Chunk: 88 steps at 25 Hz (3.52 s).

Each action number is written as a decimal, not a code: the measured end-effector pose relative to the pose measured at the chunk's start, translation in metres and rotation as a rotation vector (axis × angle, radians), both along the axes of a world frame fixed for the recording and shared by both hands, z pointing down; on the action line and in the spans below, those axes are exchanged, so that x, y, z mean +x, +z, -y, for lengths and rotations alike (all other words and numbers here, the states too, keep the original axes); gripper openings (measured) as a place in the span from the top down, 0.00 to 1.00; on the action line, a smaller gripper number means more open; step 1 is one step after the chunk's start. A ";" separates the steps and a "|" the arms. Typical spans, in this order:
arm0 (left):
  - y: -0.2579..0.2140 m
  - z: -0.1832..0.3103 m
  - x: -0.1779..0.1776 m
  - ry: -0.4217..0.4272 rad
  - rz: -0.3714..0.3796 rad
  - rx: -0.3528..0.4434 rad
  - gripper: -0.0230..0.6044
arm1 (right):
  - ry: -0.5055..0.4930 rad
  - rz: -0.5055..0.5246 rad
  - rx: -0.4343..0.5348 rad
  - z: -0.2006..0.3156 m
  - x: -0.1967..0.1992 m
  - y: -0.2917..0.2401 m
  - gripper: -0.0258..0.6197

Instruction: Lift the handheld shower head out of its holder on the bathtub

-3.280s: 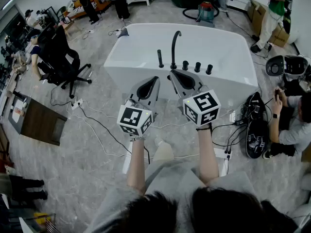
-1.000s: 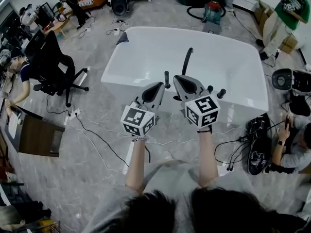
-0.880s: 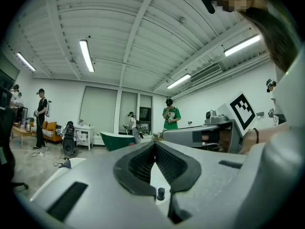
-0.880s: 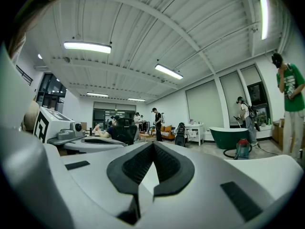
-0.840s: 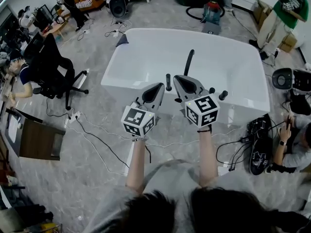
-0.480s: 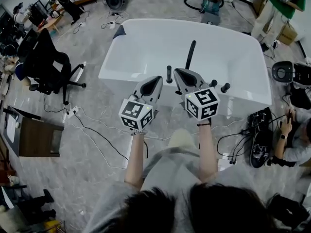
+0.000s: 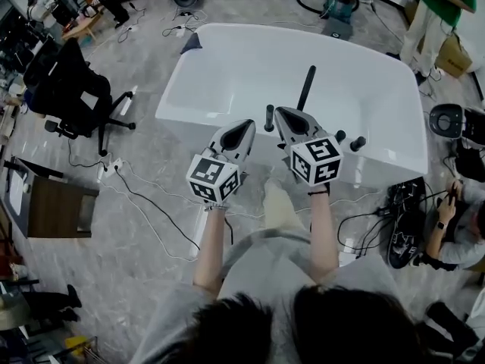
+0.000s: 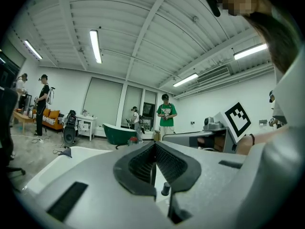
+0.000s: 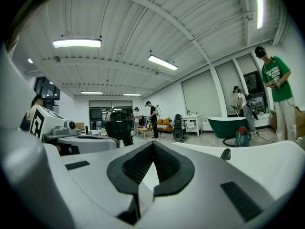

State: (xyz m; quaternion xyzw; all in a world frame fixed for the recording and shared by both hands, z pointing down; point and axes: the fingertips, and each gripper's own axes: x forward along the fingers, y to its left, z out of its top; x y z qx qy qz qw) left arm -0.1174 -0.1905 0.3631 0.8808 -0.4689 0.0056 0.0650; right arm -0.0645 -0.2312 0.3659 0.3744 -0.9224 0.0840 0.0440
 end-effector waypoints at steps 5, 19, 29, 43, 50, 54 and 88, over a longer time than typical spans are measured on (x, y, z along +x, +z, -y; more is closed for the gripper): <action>0.016 0.026 -0.006 -0.002 -0.023 -0.041 0.95 | 0.002 0.008 -0.030 0.027 -0.008 0.015 0.96; 0.081 0.081 -0.005 -0.001 -0.076 -0.163 0.95 | 0.027 -0.039 -0.133 0.077 0.003 0.090 0.96; 0.141 0.110 -0.012 -0.027 -0.098 -0.236 0.95 | -0.024 -0.112 -0.182 0.105 -0.015 0.158 0.82; 0.228 0.123 -0.022 -0.026 -0.105 -0.329 0.95 | -0.016 -0.143 -0.253 0.121 -0.028 0.248 0.72; 0.250 0.131 -0.024 -0.015 -0.101 -0.346 0.95 | -0.025 -0.173 -0.280 0.128 -0.039 0.280 0.71; 0.265 0.134 -0.023 -0.009 -0.095 -0.358 0.95 | -0.025 -0.179 -0.287 0.132 -0.040 0.295 0.71; 0.278 0.143 -0.025 -0.039 -0.153 -0.406 0.95 | 0.045 -0.275 -0.313 0.139 -0.039 0.315 0.75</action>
